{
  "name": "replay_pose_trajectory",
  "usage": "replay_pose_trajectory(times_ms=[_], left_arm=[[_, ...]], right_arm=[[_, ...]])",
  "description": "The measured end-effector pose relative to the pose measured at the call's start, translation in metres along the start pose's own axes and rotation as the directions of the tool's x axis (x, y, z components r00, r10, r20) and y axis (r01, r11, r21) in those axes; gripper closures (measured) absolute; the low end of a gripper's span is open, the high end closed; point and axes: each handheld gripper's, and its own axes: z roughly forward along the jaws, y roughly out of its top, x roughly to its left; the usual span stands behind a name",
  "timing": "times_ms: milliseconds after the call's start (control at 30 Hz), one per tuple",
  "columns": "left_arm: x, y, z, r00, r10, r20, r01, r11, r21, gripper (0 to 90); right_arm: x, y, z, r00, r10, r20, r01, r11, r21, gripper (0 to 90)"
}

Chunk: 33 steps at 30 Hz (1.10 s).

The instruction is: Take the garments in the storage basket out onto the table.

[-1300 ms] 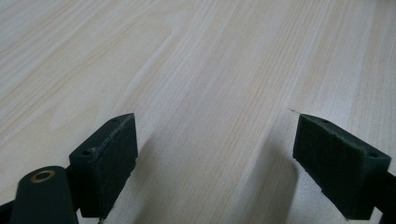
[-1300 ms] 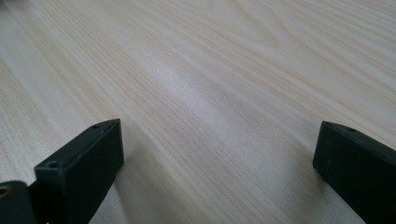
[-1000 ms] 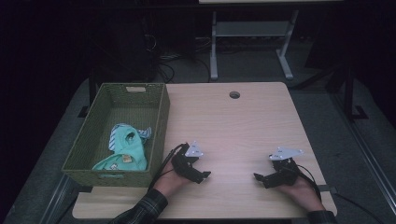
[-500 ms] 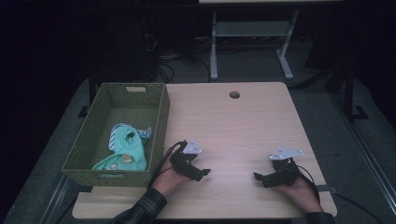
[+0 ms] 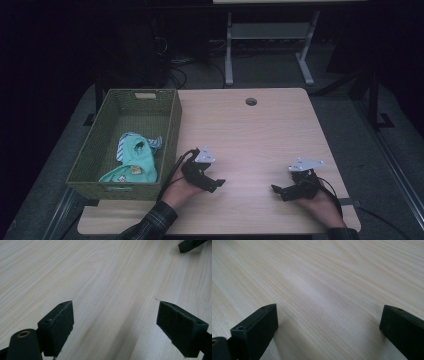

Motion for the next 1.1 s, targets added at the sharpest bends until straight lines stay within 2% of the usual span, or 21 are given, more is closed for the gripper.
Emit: replay_pose_trajectory(times_ms=[533, 933, 1100], left_arm=[[0.000, 0.004, -0.003, 1.0000, -0.003, 0.005, 0.003, 1.0000, 0.009, 13.8], [0.000, 0.009, -0.008, 0.9999, -0.015, 0.003, 0.015, 0.9999, -0.004, 13.8], [0.000, 0.011, -0.010, 1.0000, 0.000, 0.005, 0.000, 1.0000, 0.006, 13.8]], right_arm=[[0.000, 0.000, 0.000, 1.0000, 0.002, 0.001, -0.002, 1.000, 0.002, 1.5], [0.000, 0.000, 0.000, 1.0000, 0.002, 0.001, -0.002, 1.000, 0.001, 1.5], [0.000, 0.000, 0.000, 1.0000, 0.003, 0.001, -0.003, 1.000, 0.002, 1.5]])
